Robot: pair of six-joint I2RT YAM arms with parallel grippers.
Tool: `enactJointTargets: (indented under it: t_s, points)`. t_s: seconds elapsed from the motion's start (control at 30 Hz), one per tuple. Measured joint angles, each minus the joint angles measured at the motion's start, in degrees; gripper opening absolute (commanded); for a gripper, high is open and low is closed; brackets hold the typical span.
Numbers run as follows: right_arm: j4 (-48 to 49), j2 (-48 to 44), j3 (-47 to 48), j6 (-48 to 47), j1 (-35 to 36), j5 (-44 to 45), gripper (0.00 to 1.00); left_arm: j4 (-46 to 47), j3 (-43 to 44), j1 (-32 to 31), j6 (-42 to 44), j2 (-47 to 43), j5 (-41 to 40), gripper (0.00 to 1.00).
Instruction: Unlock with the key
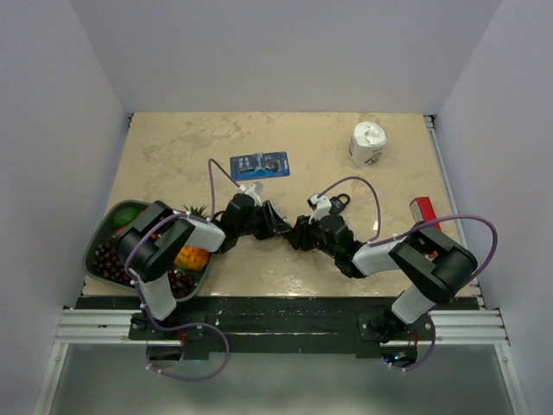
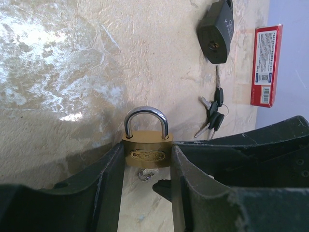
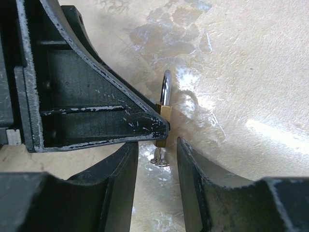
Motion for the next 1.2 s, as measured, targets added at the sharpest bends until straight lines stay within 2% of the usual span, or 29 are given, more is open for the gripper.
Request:
enactJointTargets:
  t_s: [0.43, 0.87, 1.2]
  points:
    - [-0.72, -0.15, -0.87, 1.25, 0.35, -0.07, 0.35, -0.15, -0.22, 0.07, 0.00, -0.26, 0.13, 0.00]
    - [-0.85, 0.02, -0.92, 2.14, 0.35, -0.55, 0.23, -0.26, -0.48, 0.13, 0.00, -0.55, 0.17, 0.00]
    - [-0.70, 0.87, -0.92, 2.38, 0.35, -0.72, 0.21, -0.59, -0.66, 0.39, 0.00, -0.85, 0.26, 0.00]
